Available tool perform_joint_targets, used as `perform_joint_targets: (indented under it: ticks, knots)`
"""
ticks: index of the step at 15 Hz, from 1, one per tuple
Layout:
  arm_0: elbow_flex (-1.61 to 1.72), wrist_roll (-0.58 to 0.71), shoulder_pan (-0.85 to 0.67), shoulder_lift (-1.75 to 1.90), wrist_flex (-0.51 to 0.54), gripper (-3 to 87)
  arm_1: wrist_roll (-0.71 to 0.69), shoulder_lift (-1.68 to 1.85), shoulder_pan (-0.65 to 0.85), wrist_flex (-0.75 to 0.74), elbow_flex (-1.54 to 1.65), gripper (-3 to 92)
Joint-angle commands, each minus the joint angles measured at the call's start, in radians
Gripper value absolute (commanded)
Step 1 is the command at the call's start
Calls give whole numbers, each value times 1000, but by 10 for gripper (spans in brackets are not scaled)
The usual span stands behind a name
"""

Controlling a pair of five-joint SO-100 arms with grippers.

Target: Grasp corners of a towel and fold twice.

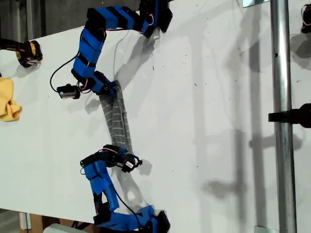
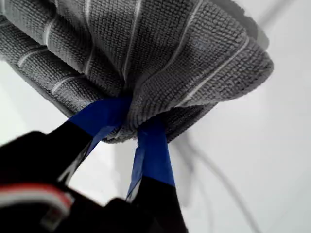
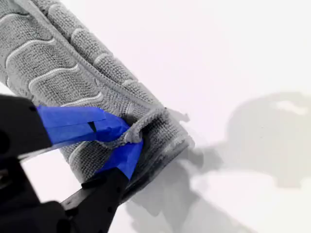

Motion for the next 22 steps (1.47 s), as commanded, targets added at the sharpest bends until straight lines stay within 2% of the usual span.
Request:
perform_joint_targets:
  ticks: [1,2,4,5,6,10,14,19,22]
  knots:
    - [-28,-2,-5,-23,101,5,5,-32,60,58,-32,-2]
    - [-32,-15,-5,-17,123,41,5,-23,55,80,-43,17]
    - [-12,-31,9,60,153,130,5,61,38,160,-57,252]
    - [28,-34,21,141,155,217,5,127,35,210,-57,338]
    - [75,-37,31,238,156,258,3,193,38,265,-57,404]
    - [279,-109,26,680,156,267,17,483,94,339,-3,437]
    - [540,-179,35,1104,143,272,61,836,242,336,181,448]
    - [1008,-301,114,1861,35,231,204,1261,302,249,549,458]
    - [1278,-356,215,2233,-124,193,334,1536,215,141,853,435]
